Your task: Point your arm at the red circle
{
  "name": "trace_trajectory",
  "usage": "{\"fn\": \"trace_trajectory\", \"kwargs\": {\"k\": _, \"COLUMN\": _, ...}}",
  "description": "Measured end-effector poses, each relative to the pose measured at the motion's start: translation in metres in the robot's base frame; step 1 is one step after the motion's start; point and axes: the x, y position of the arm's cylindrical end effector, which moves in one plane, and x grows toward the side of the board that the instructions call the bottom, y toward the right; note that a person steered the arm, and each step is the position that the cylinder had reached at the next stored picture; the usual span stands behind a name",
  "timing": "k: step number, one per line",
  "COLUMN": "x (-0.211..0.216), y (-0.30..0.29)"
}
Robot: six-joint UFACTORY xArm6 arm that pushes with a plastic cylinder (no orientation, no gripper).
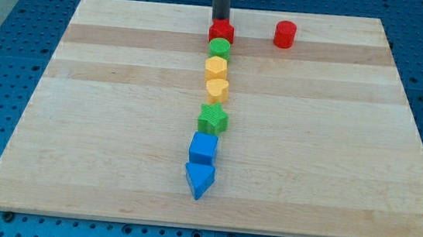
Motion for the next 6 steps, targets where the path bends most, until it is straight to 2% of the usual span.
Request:
{"fn": "trace_trajectory", "kwargs": {"k": 1, "x": -0.023, "y": 0.007}}
{"fn": "trace_trajectory", "kwargs": {"k": 4, "x": -0.025, "y": 0.13}}
{"fn": "trace_trajectory", "kwargs": {"k": 5, "x": -0.015, "y": 0.16}}
{"fn": "trace_trajectory", "kwargs": {"k": 6, "x": 0.015, "y": 0.178}}
